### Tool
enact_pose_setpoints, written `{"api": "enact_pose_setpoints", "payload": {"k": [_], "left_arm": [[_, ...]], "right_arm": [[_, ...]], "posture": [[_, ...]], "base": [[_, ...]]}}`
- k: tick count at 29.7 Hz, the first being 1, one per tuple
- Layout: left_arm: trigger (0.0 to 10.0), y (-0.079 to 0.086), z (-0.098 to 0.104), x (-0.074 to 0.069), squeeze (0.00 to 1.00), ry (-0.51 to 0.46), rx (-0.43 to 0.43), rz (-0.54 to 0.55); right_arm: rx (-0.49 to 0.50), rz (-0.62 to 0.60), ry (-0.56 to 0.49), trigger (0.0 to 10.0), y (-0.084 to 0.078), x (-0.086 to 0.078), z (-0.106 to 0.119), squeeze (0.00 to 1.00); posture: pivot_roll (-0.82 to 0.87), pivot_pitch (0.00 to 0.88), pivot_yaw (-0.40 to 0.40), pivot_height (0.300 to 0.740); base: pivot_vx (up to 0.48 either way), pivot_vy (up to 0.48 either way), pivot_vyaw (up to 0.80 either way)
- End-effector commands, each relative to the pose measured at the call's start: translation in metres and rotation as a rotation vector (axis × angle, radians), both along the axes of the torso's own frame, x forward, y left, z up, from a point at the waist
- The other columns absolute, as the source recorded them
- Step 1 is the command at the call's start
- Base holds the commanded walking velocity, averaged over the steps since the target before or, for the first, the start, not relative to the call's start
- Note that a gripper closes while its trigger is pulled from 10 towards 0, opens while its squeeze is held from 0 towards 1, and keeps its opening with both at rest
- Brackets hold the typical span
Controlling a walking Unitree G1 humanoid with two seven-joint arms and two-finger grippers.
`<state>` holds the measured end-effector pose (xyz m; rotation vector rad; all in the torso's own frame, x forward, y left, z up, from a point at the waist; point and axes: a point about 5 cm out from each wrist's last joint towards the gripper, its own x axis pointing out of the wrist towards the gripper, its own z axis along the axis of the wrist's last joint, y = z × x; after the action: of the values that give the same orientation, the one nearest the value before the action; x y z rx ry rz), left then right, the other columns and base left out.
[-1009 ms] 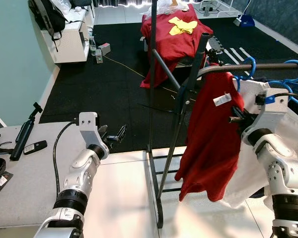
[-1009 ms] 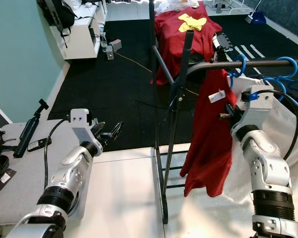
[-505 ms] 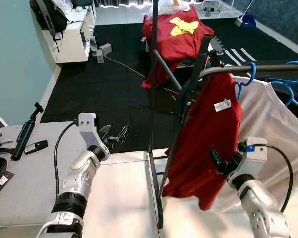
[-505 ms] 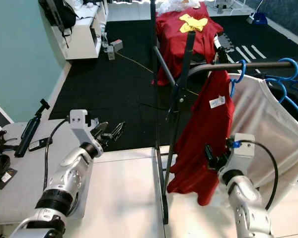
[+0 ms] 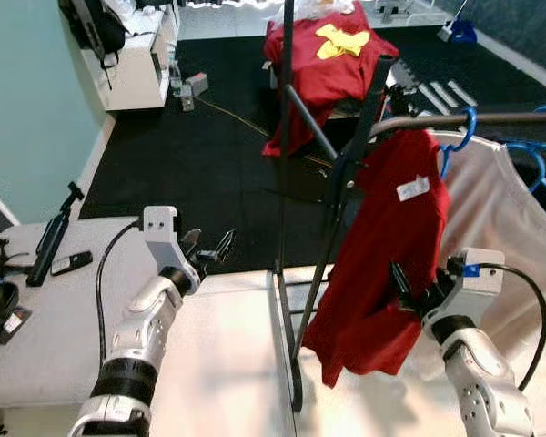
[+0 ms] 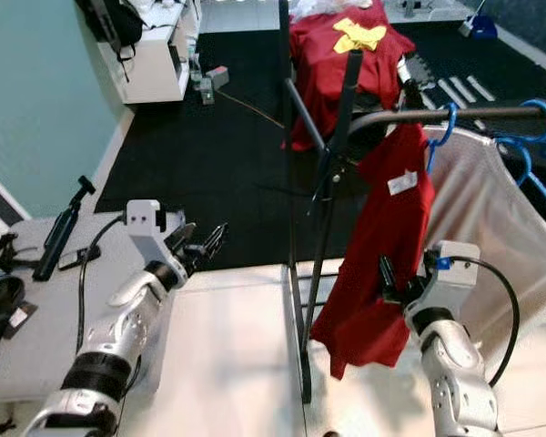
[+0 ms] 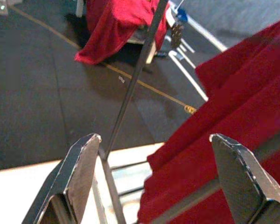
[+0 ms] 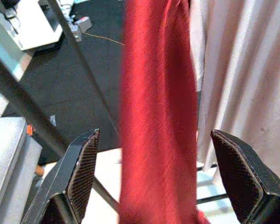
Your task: Hang hanger
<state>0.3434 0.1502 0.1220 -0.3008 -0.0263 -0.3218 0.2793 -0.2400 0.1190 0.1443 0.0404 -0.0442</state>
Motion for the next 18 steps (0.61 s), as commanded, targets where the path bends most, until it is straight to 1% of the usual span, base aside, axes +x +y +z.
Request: {"api": "enact_pose_setpoints", "payload": {"k": [1,10,15,17,18], "left_arm": [[10.0,0.0032,-0.0064,-0.0042,0.0,0.028,0.012,0.004],[10.0,0.0041,-0.0072,-0.0071,0.0,0.032,0.003,0.007],[10.0,0.0033,-0.0065,-0.0084,0.0,0.032,0.002,0.004],[10.0,0.0027,-0.0058,-0.0089,0.0,0.028,0.003,-0.002],[10.0,0.0001,-0.0038,-0.011,0.0,0.012,0.009,-0.039]], "right_arm": [[-0.001,-0.02,0.003,10.0,-0.0028,-0.0018,-0.0032,0.0],[0.002,-0.037,-0.044,10.0,-0.0051,-0.0033,0.0014,0.0],[0.002,-0.043,-0.046,10.0,-0.0057,-0.0035,0.0012,0.0],[0.002,-0.045,-0.044,10.0,-0.006,-0.0035,0.0009,0.0],[0.001,-0.047,-0.042,10.0,-0.006,-0.0035,0.0006,0.0]], "posture": [[-0.08,0.155,0.033,0.74],[-0.08,0.156,0.034,0.74],[-0.08,0.157,0.034,0.74],[-0.08,0.157,0.034,0.74],[-0.08,0.157,0.034,0.74]], "base": [[-0.424,0.0,0.0],[-0.438,0.0,0.0],[-0.439,0.0,0.0],[-0.439,0.0,0.0],[0.0,0.0,0.0]]}}
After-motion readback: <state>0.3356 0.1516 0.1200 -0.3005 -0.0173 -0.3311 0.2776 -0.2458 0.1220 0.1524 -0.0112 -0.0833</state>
